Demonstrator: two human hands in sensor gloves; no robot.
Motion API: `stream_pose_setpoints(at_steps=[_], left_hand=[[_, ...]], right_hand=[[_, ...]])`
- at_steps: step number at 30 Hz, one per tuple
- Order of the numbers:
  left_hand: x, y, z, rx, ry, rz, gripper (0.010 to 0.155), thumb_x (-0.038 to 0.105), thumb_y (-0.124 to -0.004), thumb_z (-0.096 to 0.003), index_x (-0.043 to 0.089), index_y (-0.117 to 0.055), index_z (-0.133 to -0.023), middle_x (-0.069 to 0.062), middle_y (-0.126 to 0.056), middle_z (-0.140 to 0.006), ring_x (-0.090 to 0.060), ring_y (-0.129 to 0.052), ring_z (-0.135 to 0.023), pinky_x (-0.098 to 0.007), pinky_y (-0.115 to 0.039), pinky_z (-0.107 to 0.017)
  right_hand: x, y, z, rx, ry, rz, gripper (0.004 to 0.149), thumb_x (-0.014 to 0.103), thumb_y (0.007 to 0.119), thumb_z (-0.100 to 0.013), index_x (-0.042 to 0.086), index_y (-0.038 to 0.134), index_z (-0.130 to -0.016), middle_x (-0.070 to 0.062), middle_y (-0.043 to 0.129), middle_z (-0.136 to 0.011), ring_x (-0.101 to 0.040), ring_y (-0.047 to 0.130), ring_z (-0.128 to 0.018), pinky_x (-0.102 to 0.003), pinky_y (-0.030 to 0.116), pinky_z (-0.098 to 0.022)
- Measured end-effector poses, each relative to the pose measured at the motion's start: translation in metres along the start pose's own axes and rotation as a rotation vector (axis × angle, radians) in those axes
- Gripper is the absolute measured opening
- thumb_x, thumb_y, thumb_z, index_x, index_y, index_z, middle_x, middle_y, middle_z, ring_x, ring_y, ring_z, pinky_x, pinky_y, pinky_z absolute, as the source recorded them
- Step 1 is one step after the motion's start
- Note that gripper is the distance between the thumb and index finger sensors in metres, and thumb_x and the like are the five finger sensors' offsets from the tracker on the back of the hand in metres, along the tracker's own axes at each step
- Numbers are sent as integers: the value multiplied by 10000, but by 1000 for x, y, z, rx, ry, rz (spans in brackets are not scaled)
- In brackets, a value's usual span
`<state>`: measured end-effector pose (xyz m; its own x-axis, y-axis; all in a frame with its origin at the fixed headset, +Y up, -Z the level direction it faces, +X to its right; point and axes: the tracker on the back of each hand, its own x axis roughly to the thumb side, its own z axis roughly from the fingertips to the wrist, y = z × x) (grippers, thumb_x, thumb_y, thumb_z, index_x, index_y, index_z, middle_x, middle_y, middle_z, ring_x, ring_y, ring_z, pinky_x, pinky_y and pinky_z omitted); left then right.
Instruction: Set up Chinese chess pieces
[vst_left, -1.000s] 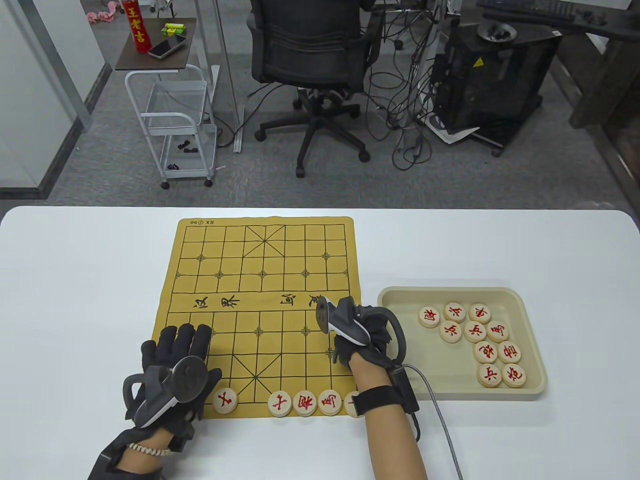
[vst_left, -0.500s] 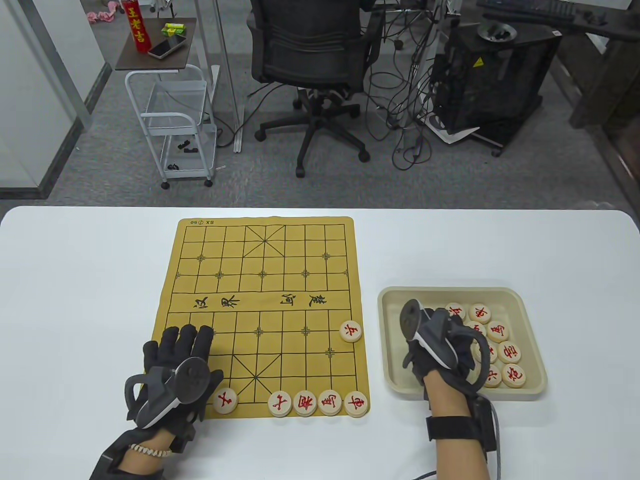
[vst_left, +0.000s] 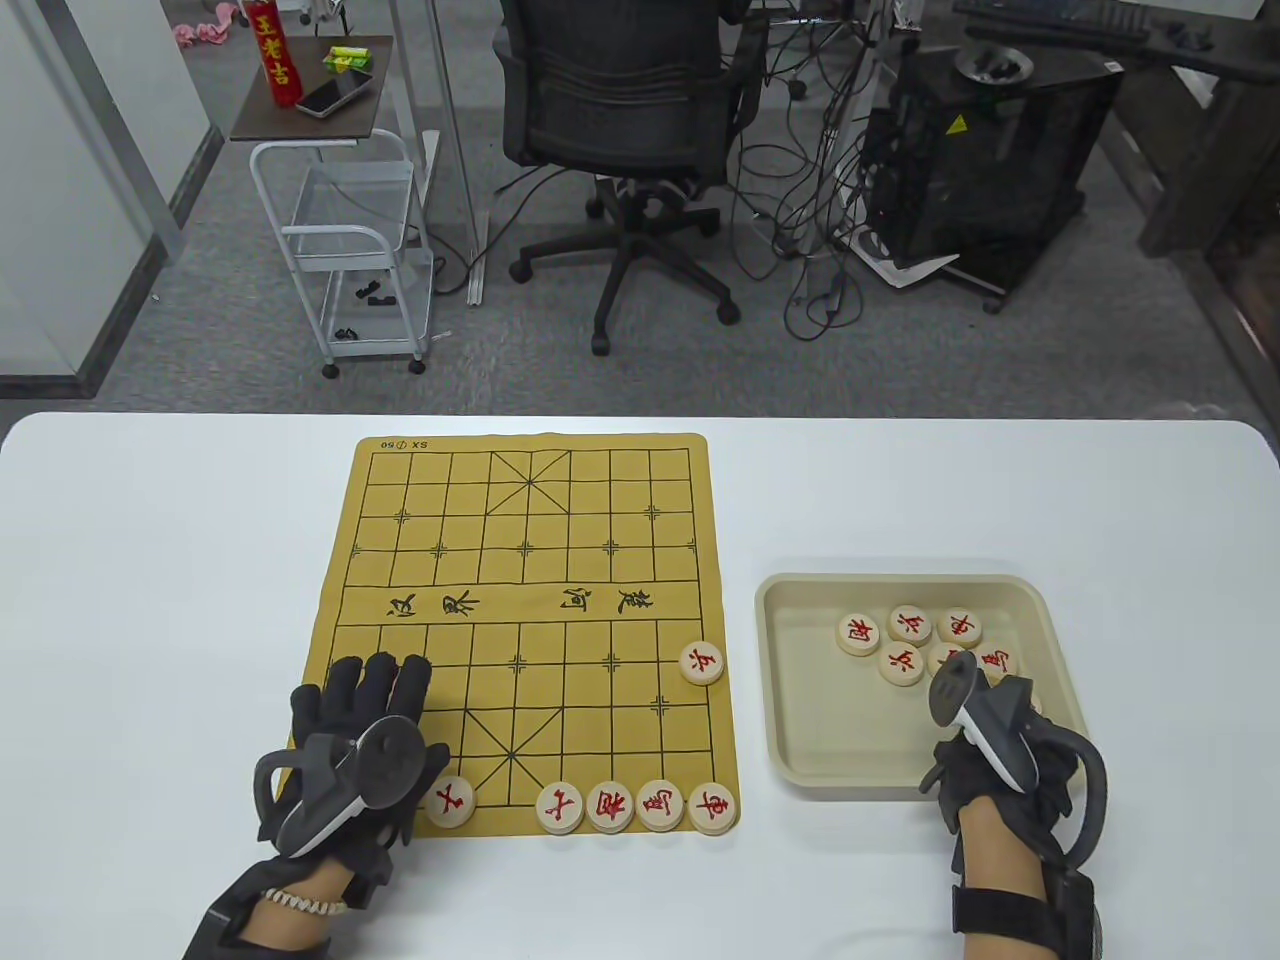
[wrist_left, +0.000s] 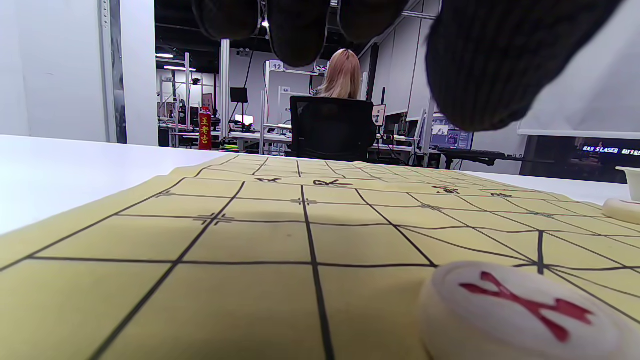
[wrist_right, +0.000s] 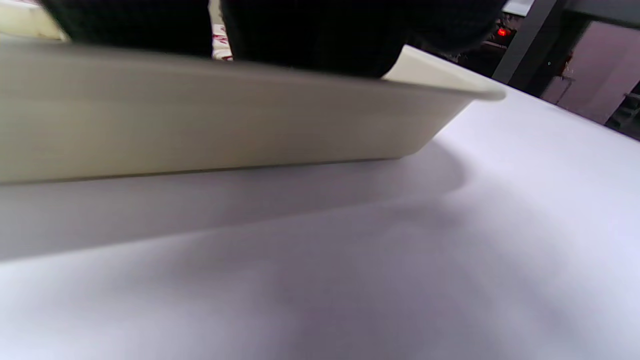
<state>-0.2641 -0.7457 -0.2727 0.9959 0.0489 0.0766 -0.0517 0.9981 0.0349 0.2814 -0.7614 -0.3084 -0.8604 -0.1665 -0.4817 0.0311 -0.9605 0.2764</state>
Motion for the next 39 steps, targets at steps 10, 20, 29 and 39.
stream_pose_setpoints(at_steps=[10,20,29,39], left_hand=[[0,-1,0,-9,4,1,899,558,-836,-381,306,-367,-1105,-137,-462,-1205,-517,-456,-1122,-744,-356,-744],[1,1,-1,-3,0,8,898,559,-835,-381,306,-367,-1105,-138,-463,-1204,-516,-457,-1123,-744,-356,-744],[0,0,-1,-1,-2,7,897,558,-836,-381,306,-369,-1104,-139,-463,-1204,-516,-457,-1122,-744,-357,-744],[-1,-1,-1,-9,0,13,897,555,-838,-381,305,-371,-1104,-140,-466,-1203,-517,-458,-1122,-745,-355,-743]], right_hand=[[7,7,-10,3,44,25,611,464,1002,-390,261,764,-915,-63,830,-991,-164,946,-648,-408,817,-498],[22,-12,4,-136,-58,-38,637,533,1020,-336,245,811,-864,-72,896,-914,-112,954,-513,-375,839,-434],[129,-52,52,-279,-374,-149,636,541,1012,-339,256,803,-868,-60,893,-919,-108,955,-520,-375,839,-443],[268,-49,84,-232,-617,-70,634,533,1008,-344,263,794,-877,-50,885,-932,-110,952,-539,-378,835,-460]])
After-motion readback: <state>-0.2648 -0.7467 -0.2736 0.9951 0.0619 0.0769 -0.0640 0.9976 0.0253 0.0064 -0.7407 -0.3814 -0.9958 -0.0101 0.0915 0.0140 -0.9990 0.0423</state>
